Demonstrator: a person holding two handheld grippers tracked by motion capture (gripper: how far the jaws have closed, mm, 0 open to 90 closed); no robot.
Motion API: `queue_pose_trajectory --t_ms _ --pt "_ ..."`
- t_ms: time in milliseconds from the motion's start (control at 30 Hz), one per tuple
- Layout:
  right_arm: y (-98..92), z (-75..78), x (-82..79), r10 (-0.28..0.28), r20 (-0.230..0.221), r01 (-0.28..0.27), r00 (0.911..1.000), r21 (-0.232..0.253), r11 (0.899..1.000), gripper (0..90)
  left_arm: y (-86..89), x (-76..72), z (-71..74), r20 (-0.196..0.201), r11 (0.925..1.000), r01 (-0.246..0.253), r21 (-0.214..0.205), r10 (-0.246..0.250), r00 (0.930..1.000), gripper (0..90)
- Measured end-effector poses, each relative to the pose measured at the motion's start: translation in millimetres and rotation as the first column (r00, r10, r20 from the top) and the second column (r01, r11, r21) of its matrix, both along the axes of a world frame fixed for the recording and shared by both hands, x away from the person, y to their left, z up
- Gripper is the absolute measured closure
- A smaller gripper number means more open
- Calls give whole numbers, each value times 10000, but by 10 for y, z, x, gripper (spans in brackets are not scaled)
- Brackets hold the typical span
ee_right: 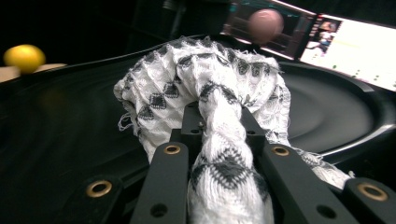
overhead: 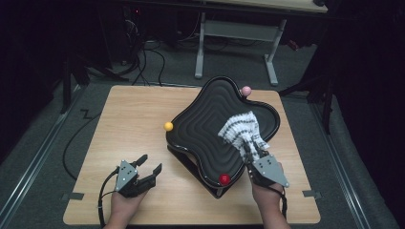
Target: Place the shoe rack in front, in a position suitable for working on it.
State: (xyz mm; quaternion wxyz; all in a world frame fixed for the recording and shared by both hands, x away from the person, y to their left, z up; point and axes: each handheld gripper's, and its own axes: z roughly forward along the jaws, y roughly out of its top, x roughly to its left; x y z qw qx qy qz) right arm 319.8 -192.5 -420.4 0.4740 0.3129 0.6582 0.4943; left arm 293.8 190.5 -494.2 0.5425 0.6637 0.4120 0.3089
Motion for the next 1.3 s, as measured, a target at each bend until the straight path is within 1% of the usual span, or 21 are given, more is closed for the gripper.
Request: queue_pose_trajectory --t_ms 33,67,133,200,267,300,433,500,533,567,633,667,733,767,833,1000,1033,1067,1133,1267,1300 --pt "0 0 0 0 0 0 10000 0 10000 783 0 0 0 0 10000 0 0 0 10000 349" --pt "62 -59 -84 237 -76 -237 9997 -65 9997 783 -3 2 -1 10 10000 4 -20 -4 10000 349" --pt "83 -80 -114 329 -97 -330 9994 -93 9994 783 -5 2 -1 -3 10000 5 -5 -5 10000 349" --pt "140 -152 -222 768 -216 -771 9968 -149 9969 784 -13 2 0 -13 10000 17 -1 -17 10000 349" --pt "150 -165 -244 880 -266 -883 9958 -127 9960 784 -17 1 0 -16 10000 23 -2 -23 10000 349" --pt "173 -205 -304 1271 -371 -1278 9912 -168 9917 785 -20 1 -1 -19 10000 20 -3 -20 10000 349" --pt "215 -267 -397 1952 -619 -1970 9788 -230 9801 797 -34 10 -9 -32 10000 10 11 -10 10000 349" --pt "236 -284 -426 1930 -584 -1949 9795 -301 9804 798 -36 10 -11 -62 10000 10 27 -10 10000 349" --pt "237 -287 -435 1999 -576 -2012 9781 -182 9794 799 -39 12 -14 -82 10000 14 31 -14 10000 349" --pt "236 -284 -443 2184 -692 -2191 9734 -20 9757 801 -40 14 -16 -85 10000 17 44 -17 10000 349" --pt "243 -284 -450 2245 -709 -2250 9719 16 9744 803 -47 15 -20 -91 10000 25 52 -24 10000 349" --pt "258 -287 -464 2406 -755 -2402 9677 137 9706 804 -50 15 -22 -99 10000 37 63 -36 9999 349" --pt "369 -299 -545 2728 -667 -2730 9598 62 9620 808 -54 17 -25 -120 10000 40 73 -39 9999 349" --pt "369 -299 -545 2728 -667 -2730 9598 62 9620 808 -55 19 -26 -124 10000 32 74 -32 9999 349" --pt "535 -305 -641 2966 -617 -2978 9530 -101 9546 808 -52 19 -22 -93 10000 10 39 -10 10000 349" --pt "671 -306 -709 2913 -661 -2921 9543 -28 9564 807 -38 12 -14 -63 10000 -1 -10 1 10000 349" --pt "690 -291 -715 2767 -749 -2789 9580 -197 9601 800 -31 14 -10 -42 10000 -2 -46 2 10000 349" --pt "690 -291 -715 2767 -749 -2789 9580 -197 9601 800 -31 14 -10 -42 10000 -2 -46 2 10000 349" --pt "687 -277 -720 2506 -726 -2548 9654 -570 9653 794 -31 14 -9 -29 10000 2 -54 -2 10000 349" --pt "613 -245 -668 2042 -742 -2092 9761 -678 9755 790 -33 13 -7 -15 10000 15 -42 -15 10000 349" --pt "613 -245 -668 2042 -742 -2092 9761 -678 9755 790 -33 13 -7 -15 10000 15 -42 -15 10000 349"
